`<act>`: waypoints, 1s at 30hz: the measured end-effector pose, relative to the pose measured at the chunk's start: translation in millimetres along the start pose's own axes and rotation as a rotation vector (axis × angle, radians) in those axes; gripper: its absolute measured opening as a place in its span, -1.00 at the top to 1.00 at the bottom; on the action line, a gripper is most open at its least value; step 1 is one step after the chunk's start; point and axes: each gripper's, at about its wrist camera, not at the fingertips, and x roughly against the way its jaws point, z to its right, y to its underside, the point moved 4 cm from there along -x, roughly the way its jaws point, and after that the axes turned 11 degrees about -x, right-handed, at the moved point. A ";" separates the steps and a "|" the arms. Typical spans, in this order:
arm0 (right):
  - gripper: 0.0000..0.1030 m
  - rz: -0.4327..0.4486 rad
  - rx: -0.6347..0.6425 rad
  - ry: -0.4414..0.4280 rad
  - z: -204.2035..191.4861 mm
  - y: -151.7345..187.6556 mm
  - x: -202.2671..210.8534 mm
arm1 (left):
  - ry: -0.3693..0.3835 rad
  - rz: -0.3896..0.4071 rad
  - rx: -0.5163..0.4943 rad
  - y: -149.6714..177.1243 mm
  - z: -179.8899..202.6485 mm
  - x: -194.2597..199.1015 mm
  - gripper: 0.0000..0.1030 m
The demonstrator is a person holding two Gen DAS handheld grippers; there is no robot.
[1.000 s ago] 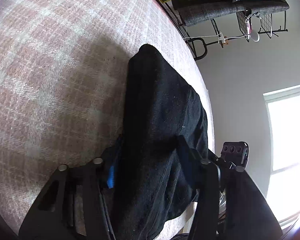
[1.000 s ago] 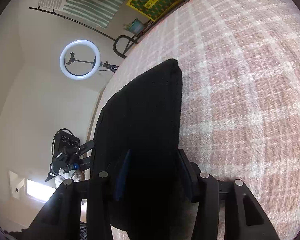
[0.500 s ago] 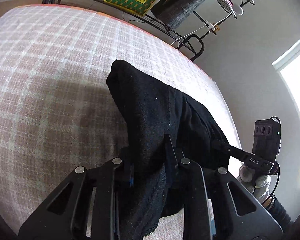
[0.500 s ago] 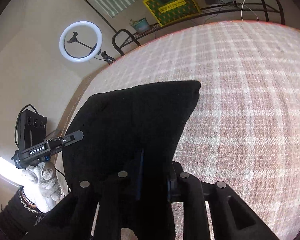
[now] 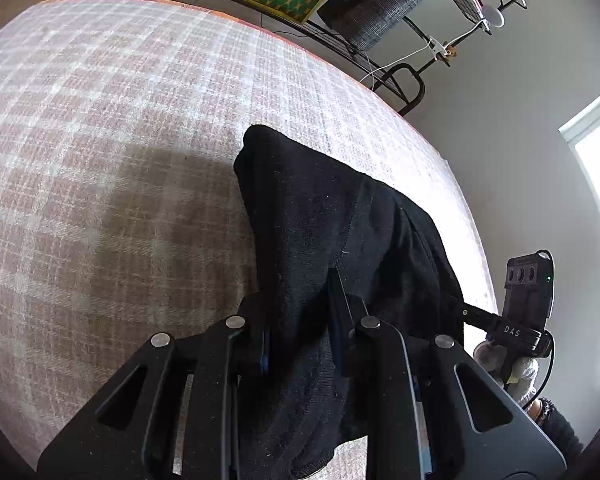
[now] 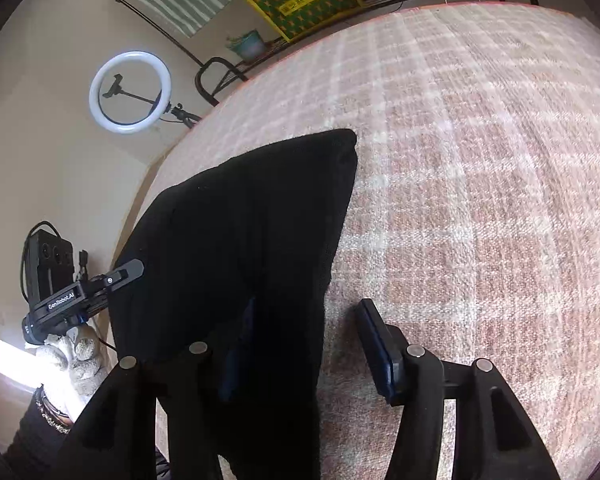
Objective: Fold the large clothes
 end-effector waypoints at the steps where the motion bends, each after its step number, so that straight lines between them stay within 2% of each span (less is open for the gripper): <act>1: -0.08 -0.001 -0.010 -0.027 0.6 -1.3 -1.4 | -0.006 -0.001 -0.006 0.0 0.7 -1.5 0.61; 2: -0.07 -0.012 -0.017 -0.053 0.0 -1.7 -4.0 | -0.011 -0.003 -0.009 0.2 0.9 -2.5 0.61; 4: 0.31 -0.051 -0.030 -0.106 -4.5 -0.6 -13.8 | -0.015 -0.001 -0.008 -0.2 2.8 -3.0 0.61; 5: 0.37 -0.049 -0.034 -0.105 -6.7 0.5 -16.0 | -0.020 0.001 -0.013 -0.7 5.1 -1.9 0.61; 9: 0.55 -0.010 0.073 -0.007 -27.8 3.3 1.7 | -0.036 0.028 -0.079 -4.8 29.4 10.1 0.63; 15: 0.59 0.078 0.177 0.084 -55.5 8.9 55.3 | -0.044 0.056 -0.208 -10.0 88.4 29.9 0.64; 21: 0.60 0.173 0.226 0.140 -56.9 3.8 128.4 | -0.011 0.100 -0.326 -23.3 157.9 37.6 0.65; 30: 0.60 0.305 0.240 0.285 -24.0 -40.9 218.7 | 0.080 0.124 -0.447 -60.9 248.5 -7.1 0.65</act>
